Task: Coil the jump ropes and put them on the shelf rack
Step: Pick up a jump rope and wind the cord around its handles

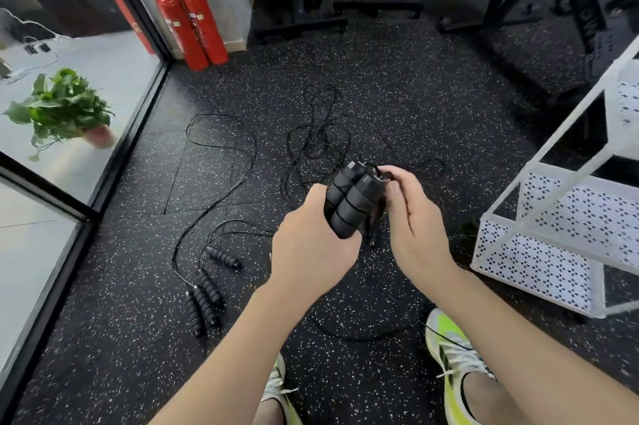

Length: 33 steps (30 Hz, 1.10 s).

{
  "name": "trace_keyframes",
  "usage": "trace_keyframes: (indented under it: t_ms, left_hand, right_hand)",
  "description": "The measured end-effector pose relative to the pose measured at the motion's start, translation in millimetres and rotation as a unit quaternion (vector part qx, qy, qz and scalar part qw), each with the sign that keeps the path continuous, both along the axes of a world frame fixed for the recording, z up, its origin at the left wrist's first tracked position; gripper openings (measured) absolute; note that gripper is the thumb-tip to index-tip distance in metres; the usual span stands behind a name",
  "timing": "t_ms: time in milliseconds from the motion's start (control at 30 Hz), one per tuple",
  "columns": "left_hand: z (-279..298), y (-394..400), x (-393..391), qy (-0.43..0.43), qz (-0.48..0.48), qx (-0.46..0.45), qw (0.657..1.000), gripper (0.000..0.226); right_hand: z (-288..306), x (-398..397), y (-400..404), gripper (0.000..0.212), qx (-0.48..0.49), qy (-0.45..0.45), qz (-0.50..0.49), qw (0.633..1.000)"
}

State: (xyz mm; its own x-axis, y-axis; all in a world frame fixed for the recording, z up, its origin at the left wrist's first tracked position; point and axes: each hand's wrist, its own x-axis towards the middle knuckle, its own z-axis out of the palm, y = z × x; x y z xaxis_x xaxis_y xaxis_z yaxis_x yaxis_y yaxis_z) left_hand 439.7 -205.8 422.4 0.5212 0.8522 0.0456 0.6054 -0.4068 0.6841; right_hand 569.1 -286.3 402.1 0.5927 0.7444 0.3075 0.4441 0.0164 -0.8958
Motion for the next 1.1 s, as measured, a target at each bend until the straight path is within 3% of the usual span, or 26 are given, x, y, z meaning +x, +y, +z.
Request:
trace_keyframes:
  t_ms: [133,300,367,400,467,600,667,800,933,1000,1100]
  left_hand:
    - [-2,-1,4,0.026,0.023,0.007,0.999,0.026]
    - [-11,1,6,0.065,0.034,0.042,0.996,0.025]
    - [-12,3,6,0.035,0.027,-0.019,0.999,0.023]
    - [-12,5,7,-0.007,0.021,-0.096,0.995,0.022]
    - [-12,9,8,-0.137,0.017,-0.285,0.949,0.024]
    - [-12,17,9,-0.351,0.031,-0.513,0.782,0.035]
    - [-7,19,10,-0.411,0.039,-0.572,0.709,0.033]
    - [-4,29,9,-0.528,0.03,-0.582,0.618,0.02]
    - [-4,32,9,-0.582,0.014,-0.582,0.568,0.009]
    - [-3,33,9,-0.597,0.029,-0.574,0.561,0.006]
    - [-1,34,11,-0.594,0.074,-0.559,0.573,0.026]
  right_hand:
    - [-8,-12,8,0.019,-0.086,0.003,0.027,0.996]
    - [-9,-13,12,0.033,-0.159,-0.01,0.044,0.986]
    - [-4,-11,11,0.023,-0.146,0.012,0.044,0.988]
    - [-3,-9,11,0.021,-0.133,0.006,0.037,0.99]
    - [-2,-7,10,0.037,-0.106,-0.043,0.026,0.993]
    - [-4,-15,6,0.045,-0.077,-0.086,0.047,0.992]
    - [-4,-22,4,0.045,-0.052,-0.123,0.053,0.99]
    - [-7,-34,-1,0.048,-0.029,-0.181,0.08,0.98]
    - [-12,-38,-3,0.047,-0.036,-0.206,0.086,0.974]
    - [-12,-41,-6,0.05,-0.053,-0.202,0.087,0.974]
    - [-10,-51,-11,0.059,-0.1,-0.13,0.127,0.978]
